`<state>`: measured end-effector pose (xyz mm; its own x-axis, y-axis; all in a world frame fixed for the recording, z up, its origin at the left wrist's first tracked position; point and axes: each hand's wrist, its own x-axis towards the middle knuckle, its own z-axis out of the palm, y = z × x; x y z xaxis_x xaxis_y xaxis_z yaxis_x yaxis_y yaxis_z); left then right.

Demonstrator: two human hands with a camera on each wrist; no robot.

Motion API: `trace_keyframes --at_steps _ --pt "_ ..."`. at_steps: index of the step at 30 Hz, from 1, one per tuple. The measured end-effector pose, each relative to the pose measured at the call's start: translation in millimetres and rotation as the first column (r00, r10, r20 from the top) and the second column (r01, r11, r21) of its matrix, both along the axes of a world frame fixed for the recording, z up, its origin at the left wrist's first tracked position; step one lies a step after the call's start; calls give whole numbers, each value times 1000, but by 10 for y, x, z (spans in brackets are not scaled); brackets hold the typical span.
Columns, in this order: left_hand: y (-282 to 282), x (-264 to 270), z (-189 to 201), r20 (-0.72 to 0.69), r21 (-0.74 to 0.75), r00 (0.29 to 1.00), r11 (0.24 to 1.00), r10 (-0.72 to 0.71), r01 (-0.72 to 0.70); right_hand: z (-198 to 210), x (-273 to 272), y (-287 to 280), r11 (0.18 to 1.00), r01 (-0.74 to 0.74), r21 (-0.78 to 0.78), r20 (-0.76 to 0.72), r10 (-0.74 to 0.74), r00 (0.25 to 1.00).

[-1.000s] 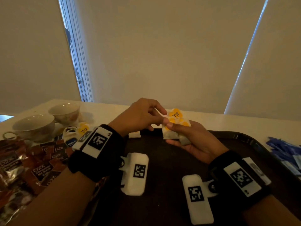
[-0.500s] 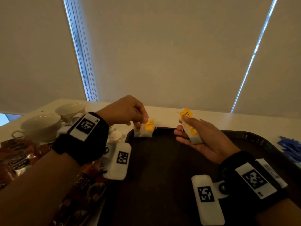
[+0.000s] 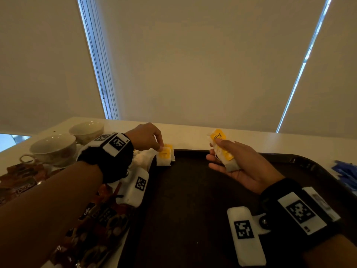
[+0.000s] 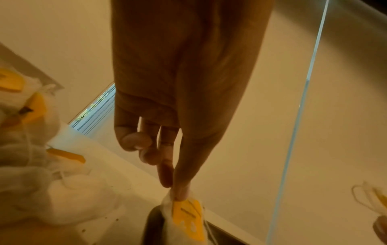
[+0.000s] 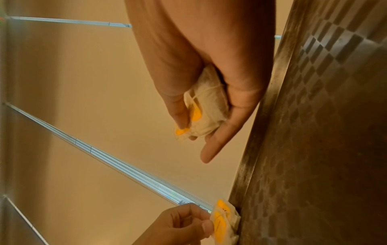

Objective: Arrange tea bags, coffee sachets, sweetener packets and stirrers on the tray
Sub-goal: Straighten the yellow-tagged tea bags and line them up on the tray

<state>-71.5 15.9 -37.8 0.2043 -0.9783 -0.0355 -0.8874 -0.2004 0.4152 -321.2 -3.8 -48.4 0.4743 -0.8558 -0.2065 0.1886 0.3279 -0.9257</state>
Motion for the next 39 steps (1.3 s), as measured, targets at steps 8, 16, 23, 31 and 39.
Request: trace_keyframes --at_steps 8,16,23,31,39 --pt "-30 -11 -12 34 42 999 998 -38 37 13 2 9 1000 -9 -4 -17 9 1000" --pt "124 -401 336 -209 -193 959 969 -192 152 30 -3 33 997 -68 -26 -3 68 998" --pt "64 -780 406 -292 -94 902 948 -318 304 46 0 86 990 -140 -34 25 141 990" --pt "135 -538 484 -417 -204 873 962 -254 183 54 -9 45 994 -105 18 36 105 994" --pt "240 -226 587 -199 60 954 969 -224 240 26 -66 22 1000 -23 6 35 23 999"
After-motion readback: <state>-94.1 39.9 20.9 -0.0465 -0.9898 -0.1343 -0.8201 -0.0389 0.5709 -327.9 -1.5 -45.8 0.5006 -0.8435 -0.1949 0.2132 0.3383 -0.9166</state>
